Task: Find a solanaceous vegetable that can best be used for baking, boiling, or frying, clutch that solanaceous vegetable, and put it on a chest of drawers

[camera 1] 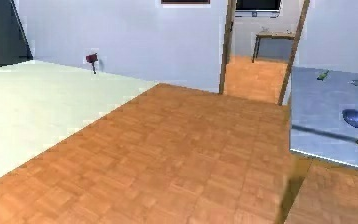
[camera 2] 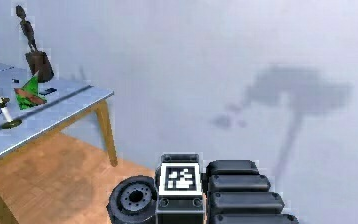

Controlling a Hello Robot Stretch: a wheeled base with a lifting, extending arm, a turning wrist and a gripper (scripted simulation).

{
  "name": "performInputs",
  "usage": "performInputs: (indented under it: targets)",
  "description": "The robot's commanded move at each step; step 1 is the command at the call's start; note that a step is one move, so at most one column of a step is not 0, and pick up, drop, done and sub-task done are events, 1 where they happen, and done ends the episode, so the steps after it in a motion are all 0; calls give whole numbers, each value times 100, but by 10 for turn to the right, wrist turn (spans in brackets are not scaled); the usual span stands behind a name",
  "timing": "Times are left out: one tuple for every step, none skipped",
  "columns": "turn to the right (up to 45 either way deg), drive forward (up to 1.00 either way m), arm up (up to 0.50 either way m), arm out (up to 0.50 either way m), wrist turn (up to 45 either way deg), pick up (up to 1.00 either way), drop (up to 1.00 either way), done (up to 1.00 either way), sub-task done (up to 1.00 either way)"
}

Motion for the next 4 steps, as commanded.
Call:
performInputs:
  targets:
    - [0,5,0,0,0,0,0,0,0]
    - [-30,0,0,0,0,0,0,0,0]
    - [450,0,0,0,0,0,0,0,0]
    - [90,0,0,0,0,0,0,0,0]
